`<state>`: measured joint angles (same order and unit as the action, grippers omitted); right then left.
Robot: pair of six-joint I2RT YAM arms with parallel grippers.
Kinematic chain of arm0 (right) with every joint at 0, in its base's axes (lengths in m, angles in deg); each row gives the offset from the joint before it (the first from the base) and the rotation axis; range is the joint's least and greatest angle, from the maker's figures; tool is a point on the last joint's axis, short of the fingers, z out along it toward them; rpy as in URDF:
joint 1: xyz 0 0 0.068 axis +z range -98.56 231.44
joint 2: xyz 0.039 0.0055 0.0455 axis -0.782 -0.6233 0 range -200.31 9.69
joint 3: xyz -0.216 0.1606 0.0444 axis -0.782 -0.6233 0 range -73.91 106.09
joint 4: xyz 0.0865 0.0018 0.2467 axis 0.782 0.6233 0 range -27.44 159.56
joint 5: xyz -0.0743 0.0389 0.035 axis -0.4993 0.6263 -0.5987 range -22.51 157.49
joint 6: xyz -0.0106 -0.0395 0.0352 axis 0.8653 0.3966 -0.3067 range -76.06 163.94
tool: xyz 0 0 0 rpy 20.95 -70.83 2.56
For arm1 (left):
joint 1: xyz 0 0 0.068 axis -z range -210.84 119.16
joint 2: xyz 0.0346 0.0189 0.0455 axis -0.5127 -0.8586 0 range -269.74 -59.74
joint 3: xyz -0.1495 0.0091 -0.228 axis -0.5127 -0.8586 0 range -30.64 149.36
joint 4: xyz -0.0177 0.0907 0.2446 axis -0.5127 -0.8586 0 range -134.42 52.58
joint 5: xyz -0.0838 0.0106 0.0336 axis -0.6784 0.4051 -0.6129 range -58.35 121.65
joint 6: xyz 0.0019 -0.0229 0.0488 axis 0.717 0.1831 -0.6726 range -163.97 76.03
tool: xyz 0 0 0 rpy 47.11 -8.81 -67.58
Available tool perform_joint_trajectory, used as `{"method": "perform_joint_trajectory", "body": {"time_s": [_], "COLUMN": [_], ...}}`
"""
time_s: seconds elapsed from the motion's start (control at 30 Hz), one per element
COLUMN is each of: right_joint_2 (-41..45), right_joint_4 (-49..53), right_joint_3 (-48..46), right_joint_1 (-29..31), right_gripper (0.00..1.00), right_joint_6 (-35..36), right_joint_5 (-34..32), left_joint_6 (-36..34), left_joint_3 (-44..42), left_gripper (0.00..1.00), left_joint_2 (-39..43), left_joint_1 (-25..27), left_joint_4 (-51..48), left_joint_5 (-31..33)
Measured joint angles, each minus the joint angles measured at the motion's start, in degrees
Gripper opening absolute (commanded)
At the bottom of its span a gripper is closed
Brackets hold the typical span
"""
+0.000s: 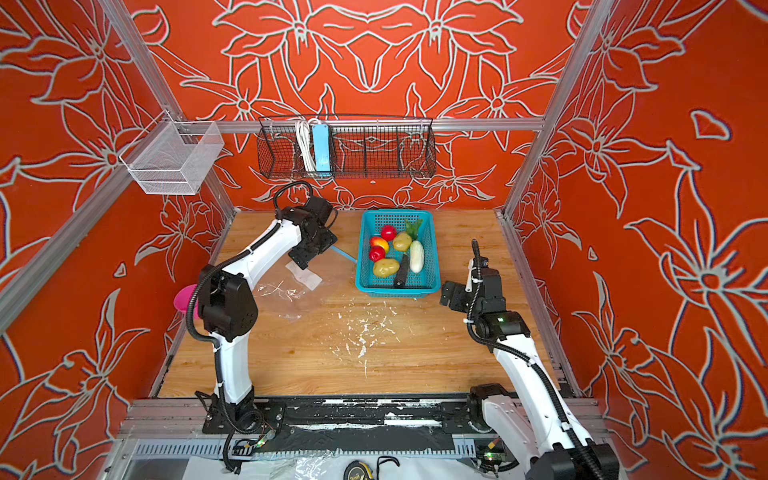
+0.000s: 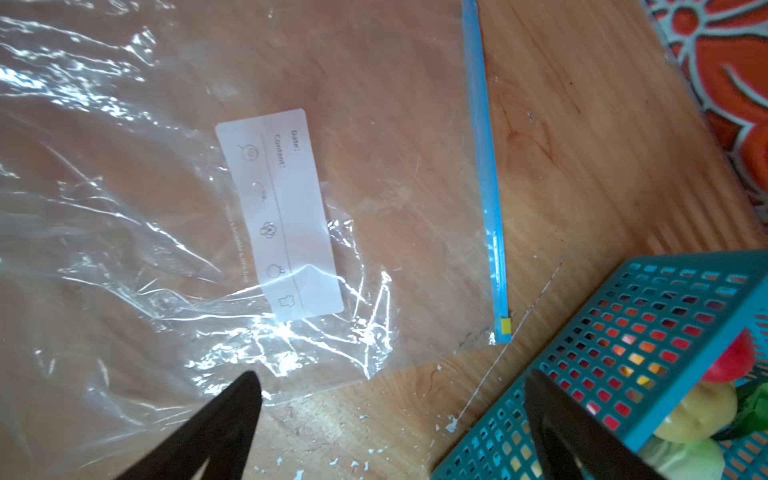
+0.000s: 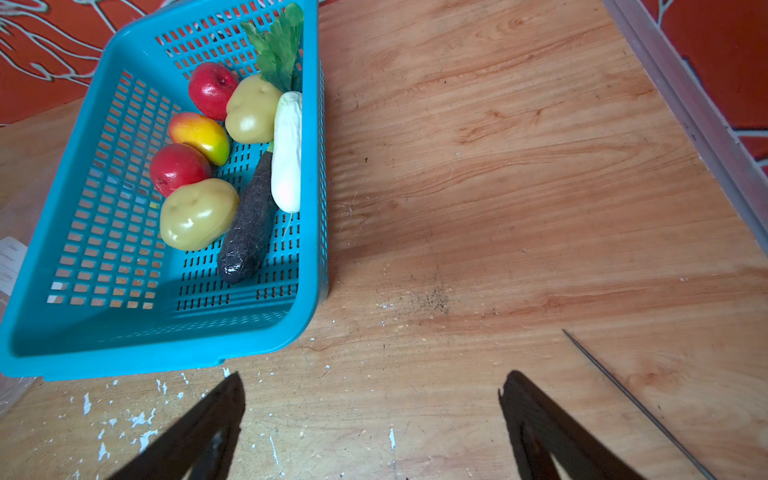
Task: Place the food in the zip-top bag and seal the zipper
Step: 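Move the left gripper to the bag's blue zipper while the right gripper rises, then lower the left gripper and pinch the bag's top layer at the zipper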
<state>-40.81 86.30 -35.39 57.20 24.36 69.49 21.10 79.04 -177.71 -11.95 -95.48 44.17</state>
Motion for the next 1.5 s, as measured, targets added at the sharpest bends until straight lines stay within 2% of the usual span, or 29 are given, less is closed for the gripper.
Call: {"method": "perform_joint_trajectory", "body": {"time_s": [0.03, 0.13, 0.23, 0.43, 0.57, 0.9, 1.23, 1.3, 1.5], "right_joint_2": [0.0, 0.0, 0.0, 0.0, -0.6, -2.3, -4.2, -4.3, -4.5], "right_joint_4": [0.0, 0.0, -0.1, -0.5, -0.5, -0.9, -1.3, -1.3, -1.3], "right_joint_3": [0.0, 0.0, 0.0, -0.2, -0.3, -0.5, -0.5, -0.5, -0.5], "right_joint_1": [0.0, 0.0, 0.0, 0.0, 0.0, 0.0, 0.0, 0.0, 0.0], "right_gripper": [0.98, 0.98, 0.98, 0.98, 0.98, 0.98, 0.98, 0.98, 0.98], "right_joint_6": [0.0, 0.0, 0.0, -0.2, -0.2, -0.7, -0.7, -0.7, -0.7], "right_joint_5": [0.0, 0.2, 0.3, 0.4, 0.4, 0.4, 0.4, 0.4, 0.2], "left_joint_6": [0.3, 0.6, 0.1, 0.1, -0.3, -0.9, -0.9, -0.7, 0.1], "left_joint_3": [0.6, 1.9, 4.1, 12.2, 16.1, 18.9, 23.6, 23.9, 24.1], "left_gripper": [1.00, 0.94, 0.93, 0.92, 0.88, 0.86, 0.85, 0.80, 0.79], "left_joint_2": [-0.8, -3.4, -6.5, -14.2, -17.7, -20.8, -28.1, -28.4, -28.6], "left_joint_1": [0.0, 0.0, 0.0, 0.0, 0.0, 0.2, 0.0, -0.1, -0.5], "left_joint_4": [0.0, 0.9, 1.8, 1.5, 1.2, 2.1, 3.5, 3.5, 2.2], "left_joint_5": [0.0, -0.4, -1.3, -1.4, -0.9, 1.6, 1.4, 1.6, 2.6]}}
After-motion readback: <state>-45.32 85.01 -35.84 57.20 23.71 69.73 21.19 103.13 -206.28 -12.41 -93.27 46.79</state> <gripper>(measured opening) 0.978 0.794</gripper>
